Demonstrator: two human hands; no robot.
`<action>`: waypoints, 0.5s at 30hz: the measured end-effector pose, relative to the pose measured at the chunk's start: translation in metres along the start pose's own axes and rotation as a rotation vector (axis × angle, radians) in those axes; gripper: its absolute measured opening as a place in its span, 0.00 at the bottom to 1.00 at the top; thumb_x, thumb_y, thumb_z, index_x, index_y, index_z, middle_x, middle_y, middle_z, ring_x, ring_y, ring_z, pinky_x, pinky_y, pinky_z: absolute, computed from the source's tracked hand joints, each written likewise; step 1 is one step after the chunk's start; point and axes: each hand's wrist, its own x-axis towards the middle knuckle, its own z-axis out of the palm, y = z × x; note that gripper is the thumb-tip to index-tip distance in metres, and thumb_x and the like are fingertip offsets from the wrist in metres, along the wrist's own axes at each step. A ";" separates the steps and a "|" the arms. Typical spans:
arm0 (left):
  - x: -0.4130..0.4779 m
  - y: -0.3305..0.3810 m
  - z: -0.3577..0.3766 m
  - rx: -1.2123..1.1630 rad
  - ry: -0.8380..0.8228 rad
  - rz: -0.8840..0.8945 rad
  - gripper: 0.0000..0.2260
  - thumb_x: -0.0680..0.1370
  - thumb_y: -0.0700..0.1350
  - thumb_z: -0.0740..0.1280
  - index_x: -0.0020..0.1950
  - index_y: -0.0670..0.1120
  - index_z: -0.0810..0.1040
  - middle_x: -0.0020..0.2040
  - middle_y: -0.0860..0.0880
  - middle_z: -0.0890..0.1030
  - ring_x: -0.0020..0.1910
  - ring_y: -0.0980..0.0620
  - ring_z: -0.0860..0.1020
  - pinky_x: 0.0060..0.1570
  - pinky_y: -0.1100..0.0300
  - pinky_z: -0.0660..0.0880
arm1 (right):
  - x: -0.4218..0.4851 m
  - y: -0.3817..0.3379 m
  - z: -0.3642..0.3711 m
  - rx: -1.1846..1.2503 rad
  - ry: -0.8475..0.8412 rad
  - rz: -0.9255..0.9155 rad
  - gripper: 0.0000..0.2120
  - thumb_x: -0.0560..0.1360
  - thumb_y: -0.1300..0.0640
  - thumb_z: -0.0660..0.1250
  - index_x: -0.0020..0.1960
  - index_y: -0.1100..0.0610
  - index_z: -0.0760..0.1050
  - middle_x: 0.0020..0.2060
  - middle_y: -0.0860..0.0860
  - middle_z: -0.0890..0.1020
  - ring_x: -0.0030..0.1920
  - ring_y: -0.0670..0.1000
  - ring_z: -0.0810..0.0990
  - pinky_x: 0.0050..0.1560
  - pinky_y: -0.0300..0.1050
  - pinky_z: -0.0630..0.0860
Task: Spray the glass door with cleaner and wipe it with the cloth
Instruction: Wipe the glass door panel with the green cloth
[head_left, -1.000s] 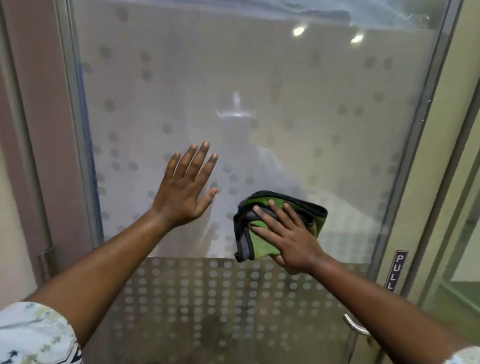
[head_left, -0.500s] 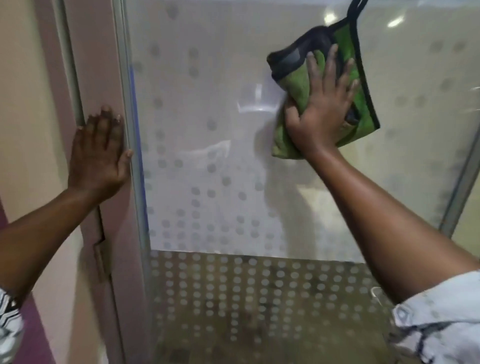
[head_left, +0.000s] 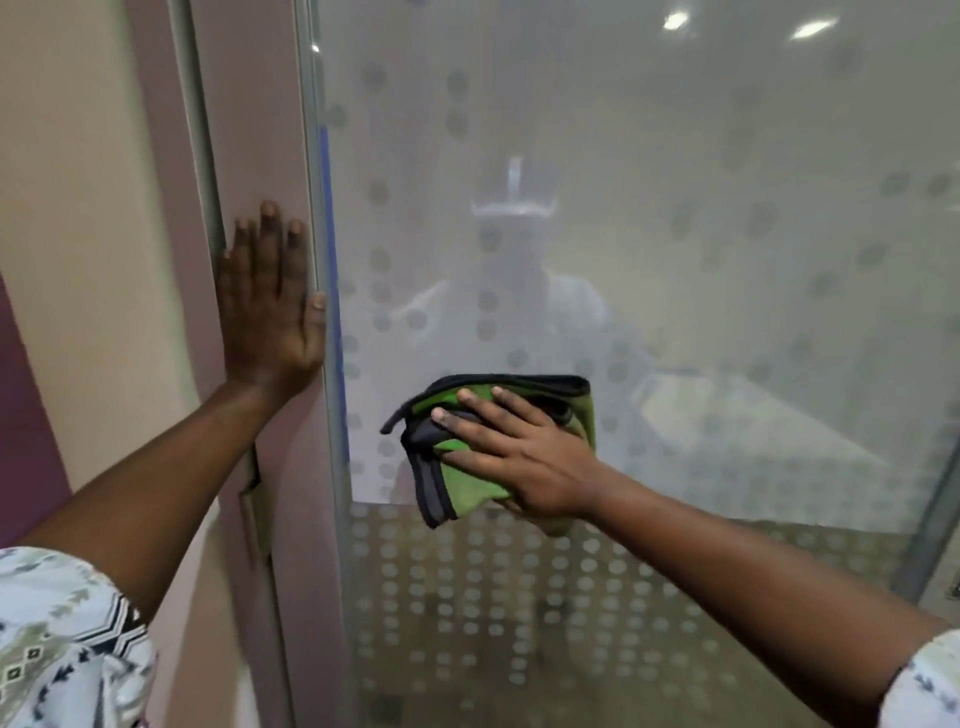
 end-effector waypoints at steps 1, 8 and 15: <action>-0.001 -0.001 0.000 -0.001 0.004 0.003 0.30 0.84 0.52 0.51 0.84 0.45 0.49 0.85 0.43 0.48 0.84 0.42 0.46 0.81 0.50 0.39 | 0.004 0.016 -0.011 0.006 0.008 -0.015 0.31 0.78 0.45 0.67 0.79 0.51 0.68 0.82 0.55 0.61 0.82 0.62 0.56 0.81 0.63 0.55; -0.001 -0.001 0.000 -0.018 0.006 0.015 0.29 0.84 0.51 0.52 0.84 0.46 0.49 0.85 0.43 0.49 0.84 0.42 0.46 0.81 0.46 0.43 | 0.096 0.172 -0.129 -0.057 0.321 0.603 0.37 0.71 0.46 0.64 0.80 0.47 0.65 0.82 0.54 0.62 0.82 0.61 0.58 0.81 0.58 0.53; -0.001 -0.002 0.001 -0.010 0.003 0.013 0.30 0.84 0.50 0.53 0.85 0.47 0.48 0.85 0.43 0.49 0.84 0.42 0.46 0.81 0.45 0.44 | 0.174 0.140 -0.137 -0.044 0.399 0.811 0.35 0.72 0.39 0.56 0.80 0.40 0.64 0.81 0.50 0.64 0.82 0.58 0.59 0.82 0.57 0.49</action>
